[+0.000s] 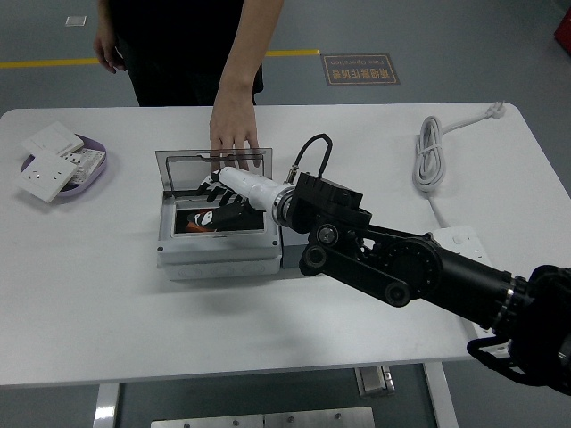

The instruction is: Pick up the cylinder from the cube,place it in the box,flap close box

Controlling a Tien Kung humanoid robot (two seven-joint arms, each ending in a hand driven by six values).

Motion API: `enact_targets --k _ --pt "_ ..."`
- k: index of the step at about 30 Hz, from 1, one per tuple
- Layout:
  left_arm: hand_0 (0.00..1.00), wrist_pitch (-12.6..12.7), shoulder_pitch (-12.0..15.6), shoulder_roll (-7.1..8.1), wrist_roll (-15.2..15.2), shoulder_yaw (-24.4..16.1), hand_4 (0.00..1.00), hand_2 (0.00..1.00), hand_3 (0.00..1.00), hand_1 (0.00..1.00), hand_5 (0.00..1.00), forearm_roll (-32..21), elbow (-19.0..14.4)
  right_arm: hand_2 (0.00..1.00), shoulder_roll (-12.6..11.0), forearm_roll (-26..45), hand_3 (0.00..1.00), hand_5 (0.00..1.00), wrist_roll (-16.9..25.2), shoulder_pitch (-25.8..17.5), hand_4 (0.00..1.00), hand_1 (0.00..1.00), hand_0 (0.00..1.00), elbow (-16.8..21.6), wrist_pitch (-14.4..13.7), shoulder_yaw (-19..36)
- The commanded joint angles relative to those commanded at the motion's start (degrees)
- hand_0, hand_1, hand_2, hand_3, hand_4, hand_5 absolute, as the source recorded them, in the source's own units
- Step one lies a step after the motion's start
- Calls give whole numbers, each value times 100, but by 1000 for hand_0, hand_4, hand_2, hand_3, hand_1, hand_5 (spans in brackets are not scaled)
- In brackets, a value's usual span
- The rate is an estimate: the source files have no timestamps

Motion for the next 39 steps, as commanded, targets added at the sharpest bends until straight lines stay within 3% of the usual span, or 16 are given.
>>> enact_targets --k 10,17,23,34,39 --pt "600 2 57 -44 -17 54 642 591 582 581 202 -53 0 720 -674 524 746 483 215 -191 780 676 669 704 28 913" --pt "599 1 32 -25 -30 85 642 591 582 580 202 -70 0 709 -970 447 735 479 527 -51 771 661 668 753 21 1391" --pt "599 -3 17 -11 -21 77 642 591 582 580 202 -45 0 709 -954 407 732 478 795 34 770 660 667 434 79 1424" --pt "599 -8 -33 -7 -24 80 641 591 582 580 202 -12 0 688 -663 615 697 469 1694 206 756 648 661 -809 32 1051" --pt "599 -7 -30 -10 -22 74 641 590 582 580 201 -7 0 676 -642 594 700 459 1783 128 751 648 674 -755 -93 961"
